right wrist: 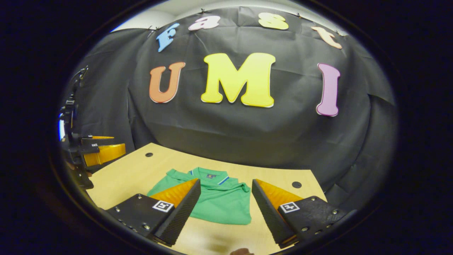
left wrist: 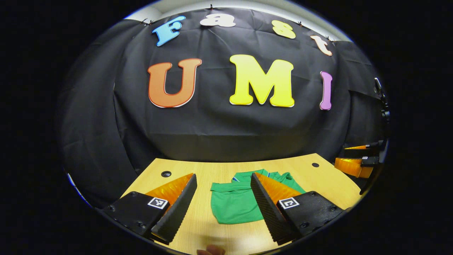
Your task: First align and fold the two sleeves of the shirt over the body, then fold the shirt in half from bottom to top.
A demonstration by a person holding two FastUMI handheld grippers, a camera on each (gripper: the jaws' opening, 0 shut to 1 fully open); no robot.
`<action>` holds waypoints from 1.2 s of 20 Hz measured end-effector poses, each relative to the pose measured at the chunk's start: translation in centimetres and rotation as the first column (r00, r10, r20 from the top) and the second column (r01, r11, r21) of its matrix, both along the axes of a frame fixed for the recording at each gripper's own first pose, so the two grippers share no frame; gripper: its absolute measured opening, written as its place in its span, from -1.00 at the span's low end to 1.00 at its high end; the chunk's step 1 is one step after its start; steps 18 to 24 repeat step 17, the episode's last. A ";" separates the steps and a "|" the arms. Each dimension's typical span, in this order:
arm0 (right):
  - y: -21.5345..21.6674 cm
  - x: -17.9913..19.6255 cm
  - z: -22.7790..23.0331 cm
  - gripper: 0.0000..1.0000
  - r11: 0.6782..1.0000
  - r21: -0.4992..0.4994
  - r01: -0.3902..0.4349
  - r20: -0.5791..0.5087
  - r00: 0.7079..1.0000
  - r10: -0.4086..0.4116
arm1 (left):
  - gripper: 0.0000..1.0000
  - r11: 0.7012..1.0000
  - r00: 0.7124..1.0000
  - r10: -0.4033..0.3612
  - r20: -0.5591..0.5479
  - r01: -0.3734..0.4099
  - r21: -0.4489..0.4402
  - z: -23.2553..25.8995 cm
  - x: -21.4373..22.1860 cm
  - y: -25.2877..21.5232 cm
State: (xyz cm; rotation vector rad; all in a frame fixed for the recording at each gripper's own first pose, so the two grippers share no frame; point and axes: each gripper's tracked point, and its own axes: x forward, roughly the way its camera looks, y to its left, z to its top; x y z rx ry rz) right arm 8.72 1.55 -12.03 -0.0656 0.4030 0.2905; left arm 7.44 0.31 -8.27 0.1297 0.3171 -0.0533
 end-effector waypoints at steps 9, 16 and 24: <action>-0.6 -10.7 2.5 0.87 0.997 0.059 0.047 0.071 0.996 -0.051 | 0.95 0.999 0.997 0.020 0.078 -0.017 -0.041 1.5 -10.6 0.0; -1.4 -15.9 3.5 0.86 0.986 0.133 0.098 0.171 0.978 -0.120 | 1.00 0.997 0.993 0.024 0.119 -0.014 -0.078 1.0 -16.1 -2.0; -1.7 -16.4 3.3 0.86 0.988 0.122 0.097 0.169 0.979 -0.117 | 0.94 0.998 0.992 0.027 0.120 -0.019 -0.068 0.9 -16.2 -1.9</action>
